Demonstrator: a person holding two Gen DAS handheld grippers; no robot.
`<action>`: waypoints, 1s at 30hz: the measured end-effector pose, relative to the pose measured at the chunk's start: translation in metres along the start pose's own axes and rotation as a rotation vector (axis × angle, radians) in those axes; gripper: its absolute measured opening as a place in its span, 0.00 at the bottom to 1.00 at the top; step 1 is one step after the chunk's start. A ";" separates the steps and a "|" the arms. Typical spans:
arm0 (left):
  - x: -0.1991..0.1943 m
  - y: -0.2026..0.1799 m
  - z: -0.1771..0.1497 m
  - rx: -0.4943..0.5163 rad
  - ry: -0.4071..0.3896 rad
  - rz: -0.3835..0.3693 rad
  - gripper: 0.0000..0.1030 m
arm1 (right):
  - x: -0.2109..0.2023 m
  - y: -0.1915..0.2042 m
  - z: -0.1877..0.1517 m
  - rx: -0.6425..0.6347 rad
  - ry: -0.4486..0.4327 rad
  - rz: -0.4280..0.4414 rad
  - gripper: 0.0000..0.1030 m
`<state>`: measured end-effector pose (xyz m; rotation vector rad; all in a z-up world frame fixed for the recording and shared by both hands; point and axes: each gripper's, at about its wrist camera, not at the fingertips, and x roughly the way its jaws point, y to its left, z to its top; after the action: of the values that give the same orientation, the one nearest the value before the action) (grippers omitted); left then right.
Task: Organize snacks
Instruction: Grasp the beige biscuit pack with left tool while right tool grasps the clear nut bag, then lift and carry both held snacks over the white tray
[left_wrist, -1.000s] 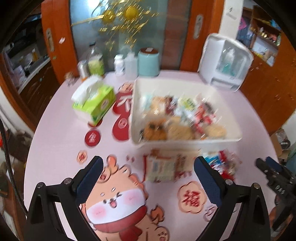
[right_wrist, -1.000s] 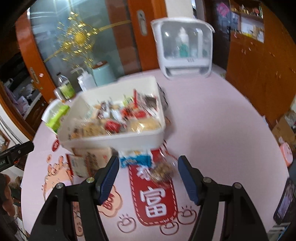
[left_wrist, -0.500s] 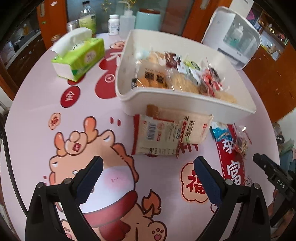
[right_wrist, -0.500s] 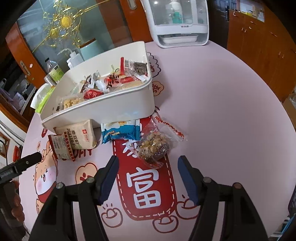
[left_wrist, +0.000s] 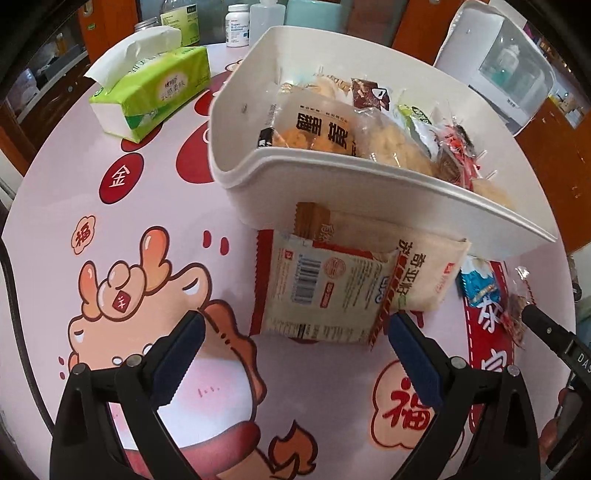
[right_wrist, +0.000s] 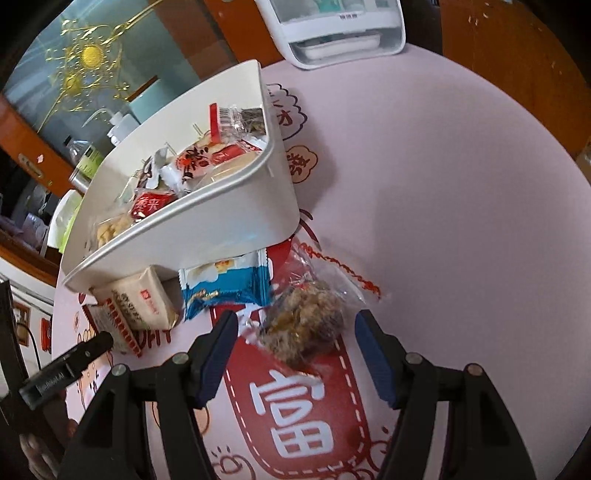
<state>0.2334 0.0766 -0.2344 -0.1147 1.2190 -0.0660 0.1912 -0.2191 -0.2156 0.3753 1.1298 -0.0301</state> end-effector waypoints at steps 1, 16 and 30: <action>0.002 -0.002 0.001 0.002 0.002 -0.002 0.96 | 0.003 0.001 0.000 0.005 0.007 -0.001 0.64; 0.024 -0.014 0.016 -0.010 0.012 0.035 0.74 | 0.018 0.012 -0.011 -0.075 0.059 -0.043 0.46; -0.003 -0.001 0.004 0.053 -0.009 0.014 0.49 | 0.006 0.015 -0.033 -0.113 0.054 -0.048 0.46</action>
<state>0.2362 0.0759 -0.2296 -0.0600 1.2083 -0.0861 0.1680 -0.1936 -0.2294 0.2495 1.1878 0.0021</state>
